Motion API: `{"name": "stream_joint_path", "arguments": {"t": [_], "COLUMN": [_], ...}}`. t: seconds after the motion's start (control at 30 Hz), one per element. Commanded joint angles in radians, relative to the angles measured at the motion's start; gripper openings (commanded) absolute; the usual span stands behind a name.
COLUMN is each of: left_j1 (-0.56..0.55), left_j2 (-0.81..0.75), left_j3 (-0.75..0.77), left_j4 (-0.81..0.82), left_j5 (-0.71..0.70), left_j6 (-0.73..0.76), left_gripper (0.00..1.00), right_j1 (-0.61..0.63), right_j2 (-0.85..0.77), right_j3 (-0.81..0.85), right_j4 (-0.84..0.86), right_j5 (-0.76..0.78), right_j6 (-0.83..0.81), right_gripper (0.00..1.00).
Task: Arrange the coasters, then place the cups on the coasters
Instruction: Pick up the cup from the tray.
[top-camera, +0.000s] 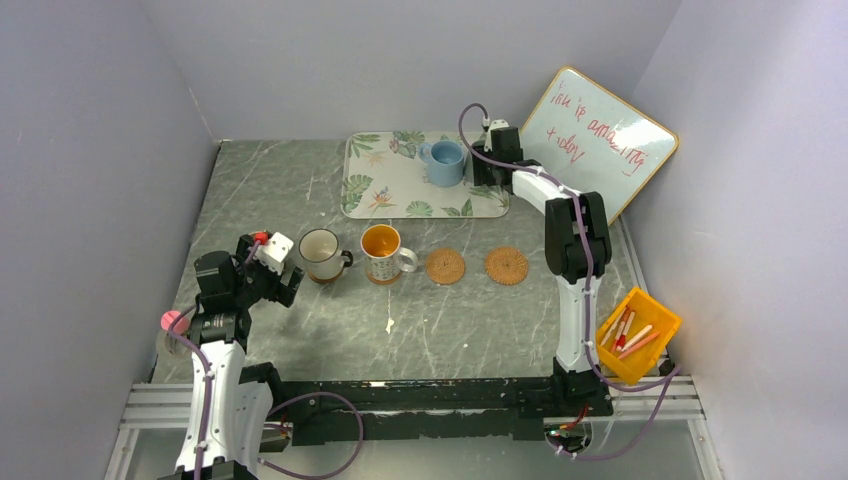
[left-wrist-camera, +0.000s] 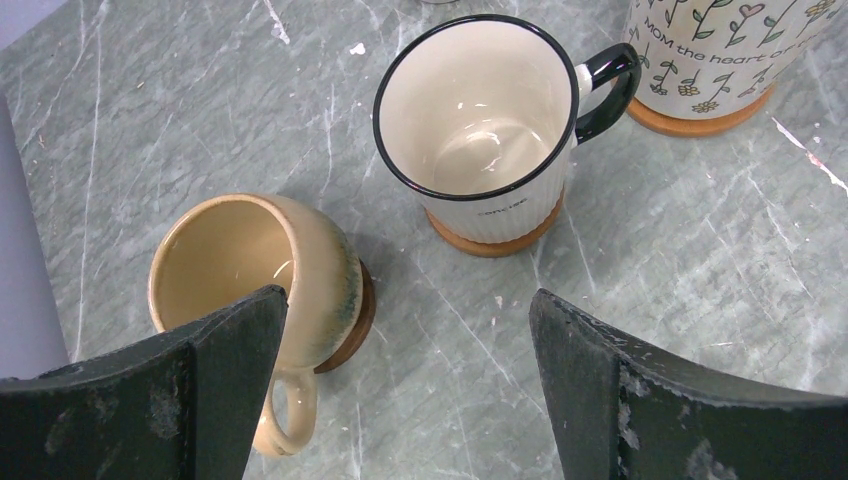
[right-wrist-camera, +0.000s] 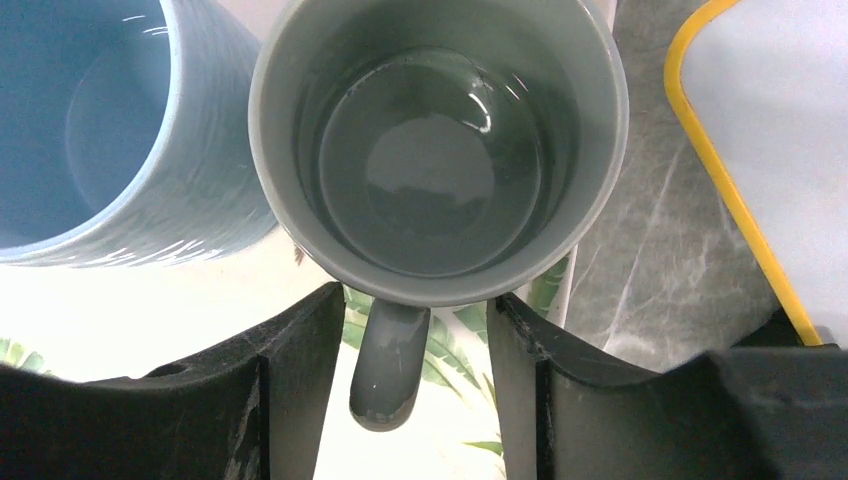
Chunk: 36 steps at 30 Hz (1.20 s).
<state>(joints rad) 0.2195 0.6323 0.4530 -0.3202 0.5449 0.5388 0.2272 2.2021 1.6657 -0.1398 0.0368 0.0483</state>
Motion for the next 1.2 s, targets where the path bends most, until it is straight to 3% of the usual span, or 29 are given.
{"name": "stream_joint_path", "arguments": {"t": [0.0, 0.23, 0.3, 0.43, 0.93, 1.17], "left_j1": [0.004, 0.004, 0.004, 0.004, 0.006, 0.007], "left_j2": [0.0, -0.003, -0.002, 0.0, -0.002, -0.006], "left_j3": [0.003, 0.003, 0.003, 0.003, 0.003, 0.003], "left_j4": [0.009, 0.008, 0.009, 0.008, 0.007, 0.007], "left_j5": [0.028, 0.027, 0.03, 0.029, 0.028, 0.03], "left_j6": [0.016, 0.016, 0.016, 0.016, 0.016, 0.016], "left_gripper": [0.96, 0.96, 0.96, 0.96, 0.96, 0.96], "right_j1": [0.012, 0.014, 0.012, 0.012, 0.012, 0.013], "right_j2": [0.021, 0.058, 0.063, 0.061, -0.195, -0.273], "right_j3": [0.079, 0.136, 0.14, 0.139, -0.123, -0.181], "right_j4": [0.0, -0.053, -0.057, -0.051, 0.226, 0.277], "right_j5": [-0.005, -0.004, -0.008, -0.021, 0.014, 0.006], "right_j6": [-0.008, -0.015, -0.016, -0.022, -0.085, -0.075], "right_gripper": [0.56, 0.39, 0.3, 0.0, 0.0, 0.0]}}
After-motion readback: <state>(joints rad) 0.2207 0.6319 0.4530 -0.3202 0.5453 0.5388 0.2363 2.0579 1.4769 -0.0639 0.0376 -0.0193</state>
